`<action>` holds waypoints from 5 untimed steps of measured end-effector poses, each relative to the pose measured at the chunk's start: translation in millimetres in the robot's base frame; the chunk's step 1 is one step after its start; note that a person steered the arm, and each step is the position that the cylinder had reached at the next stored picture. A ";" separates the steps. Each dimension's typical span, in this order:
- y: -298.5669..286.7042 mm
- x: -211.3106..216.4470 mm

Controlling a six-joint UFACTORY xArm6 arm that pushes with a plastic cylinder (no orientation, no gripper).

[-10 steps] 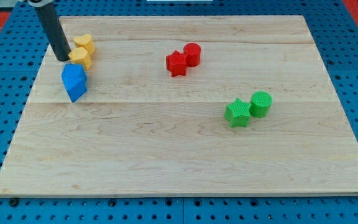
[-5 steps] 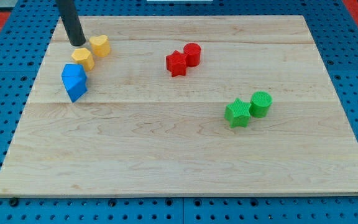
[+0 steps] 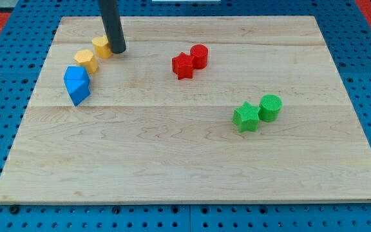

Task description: Push the yellow blocks to the top of the blue cube

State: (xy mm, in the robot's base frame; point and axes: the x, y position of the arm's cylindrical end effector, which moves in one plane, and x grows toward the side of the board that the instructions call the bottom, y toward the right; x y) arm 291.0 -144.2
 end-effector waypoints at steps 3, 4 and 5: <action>-12.5 -6.9; 15.0 -10.0; 113.0 -16.4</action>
